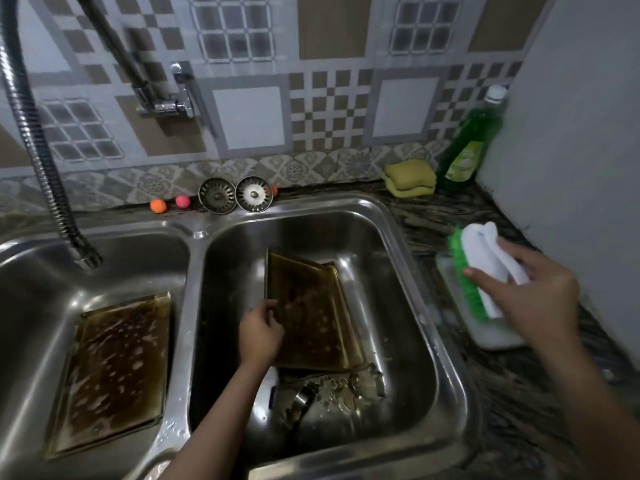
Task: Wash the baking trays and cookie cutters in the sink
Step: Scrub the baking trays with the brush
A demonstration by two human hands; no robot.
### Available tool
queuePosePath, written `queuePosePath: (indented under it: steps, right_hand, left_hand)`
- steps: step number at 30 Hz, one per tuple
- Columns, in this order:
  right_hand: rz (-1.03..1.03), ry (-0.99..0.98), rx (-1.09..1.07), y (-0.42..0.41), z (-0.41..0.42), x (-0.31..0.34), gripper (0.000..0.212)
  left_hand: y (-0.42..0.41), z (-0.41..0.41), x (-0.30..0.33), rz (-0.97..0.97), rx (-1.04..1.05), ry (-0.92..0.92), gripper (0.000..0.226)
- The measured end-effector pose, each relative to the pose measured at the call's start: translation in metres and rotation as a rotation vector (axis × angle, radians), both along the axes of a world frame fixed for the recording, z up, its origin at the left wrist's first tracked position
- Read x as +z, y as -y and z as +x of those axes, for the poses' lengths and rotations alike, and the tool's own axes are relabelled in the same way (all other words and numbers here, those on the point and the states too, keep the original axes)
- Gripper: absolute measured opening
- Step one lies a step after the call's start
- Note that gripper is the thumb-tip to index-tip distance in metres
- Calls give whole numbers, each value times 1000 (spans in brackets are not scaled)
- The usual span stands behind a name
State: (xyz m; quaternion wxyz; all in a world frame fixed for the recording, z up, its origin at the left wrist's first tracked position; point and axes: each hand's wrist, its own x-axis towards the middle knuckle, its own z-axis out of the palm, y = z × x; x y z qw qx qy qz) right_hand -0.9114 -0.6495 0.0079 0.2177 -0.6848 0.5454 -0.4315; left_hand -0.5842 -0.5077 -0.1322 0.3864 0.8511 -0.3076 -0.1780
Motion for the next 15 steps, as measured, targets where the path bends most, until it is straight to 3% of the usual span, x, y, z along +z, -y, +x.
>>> queuePosePath:
  steps: [8,15]
  right_hand:
    - [147,-181,-2,28,-33,-26,67]
    - [129,-181,12,25,-30,-30,67]
  left_hand:
    - [-17,-27,54,-320,45,176,29]
    - [-27,-45,70,-398,6,230,38]
